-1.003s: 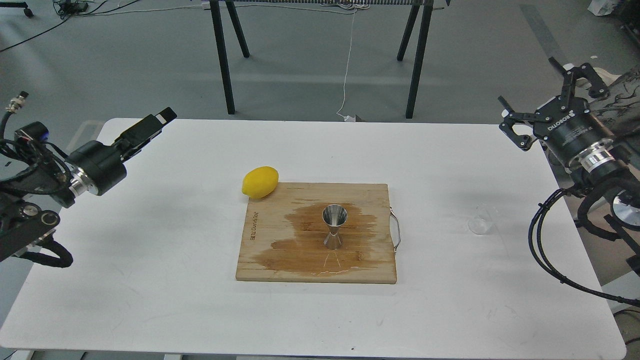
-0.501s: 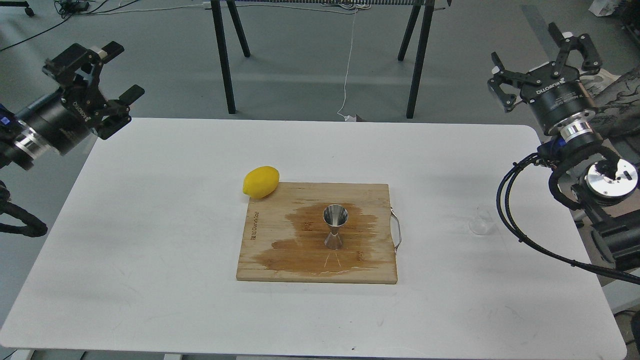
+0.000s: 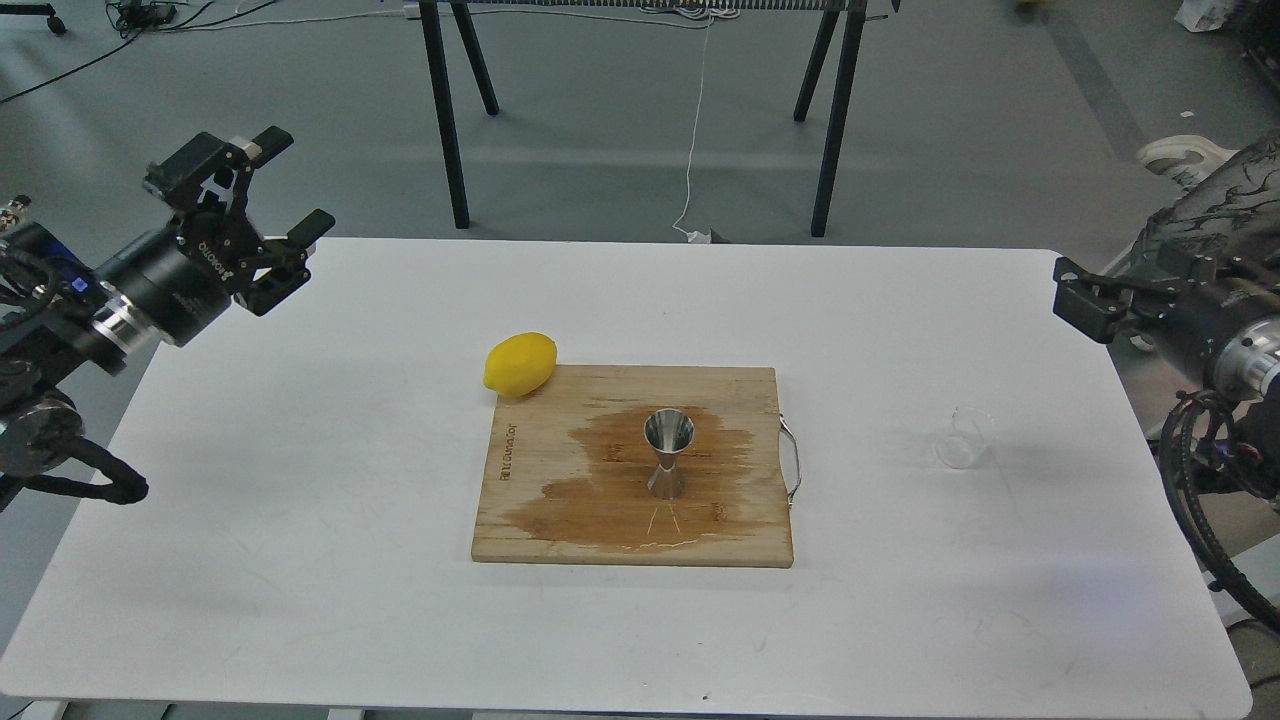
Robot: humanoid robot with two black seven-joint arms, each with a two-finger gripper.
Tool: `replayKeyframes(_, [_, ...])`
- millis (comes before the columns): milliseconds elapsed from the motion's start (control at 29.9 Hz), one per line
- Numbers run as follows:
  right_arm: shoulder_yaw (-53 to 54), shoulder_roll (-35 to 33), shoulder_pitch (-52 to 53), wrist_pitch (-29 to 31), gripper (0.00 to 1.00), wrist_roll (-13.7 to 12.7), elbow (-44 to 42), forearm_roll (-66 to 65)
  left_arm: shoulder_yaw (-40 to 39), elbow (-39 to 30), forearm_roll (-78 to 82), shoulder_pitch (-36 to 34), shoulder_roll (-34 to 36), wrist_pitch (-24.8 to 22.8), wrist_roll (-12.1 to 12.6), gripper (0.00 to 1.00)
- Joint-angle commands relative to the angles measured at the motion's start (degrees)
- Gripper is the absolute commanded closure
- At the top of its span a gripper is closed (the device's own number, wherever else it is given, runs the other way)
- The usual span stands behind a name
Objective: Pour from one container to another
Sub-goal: 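Reach the right gripper down toward the small clear glass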
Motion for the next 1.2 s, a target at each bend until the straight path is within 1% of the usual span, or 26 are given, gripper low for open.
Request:
replayKeyframes(0, [0.64, 0.03, -3.84, -1.16, 0.02, 0.11, 0.81, -0.34, 0.01, 0.0, 0.0, 0.81, -0.1, 0.0, 0.0, 0.05])
replayKeyframes(134, [0.03, 0.82, -7.97, -1.16, 0.02, -1.29, 0.28, -1.05, 0.01, 0.0, 0.0, 1.51, -0.63, 0.0, 0.0, 0.05])
replayKeyframes(201, [-1.72, 1.61, -8.86, -1.16, 0.02, -1.56, 0.02, -1.66, 0.01, 0.0, 0.09, 1.51, -0.63, 0.0, 0.0, 0.05])
replayKeyframes(401, [-4.02, 8.99, -8.95, -1.16, 0.02, -1.82, -5.42, -5.96, 0.01, 0.0, 0.09, 1.51, -0.63, 0.0, 0.0, 0.05])
replayKeyframes(702, [-9.99, 14.0, -4.91, -1.16, 0.02, -1.65, -14.56, -7.02, 0.01, 0.0, 0.09, 1.69, -0.54, 0.0, 0.0, 0.05])
replayKeyframes(1170, [-11.13, 19.36, 2.21, -1.16, 0.02, -1.91, -23.45, -12.64, 0.01, 0.0, 0.0, 2.65, -0.46, 0.0, 0.0, 0.05])
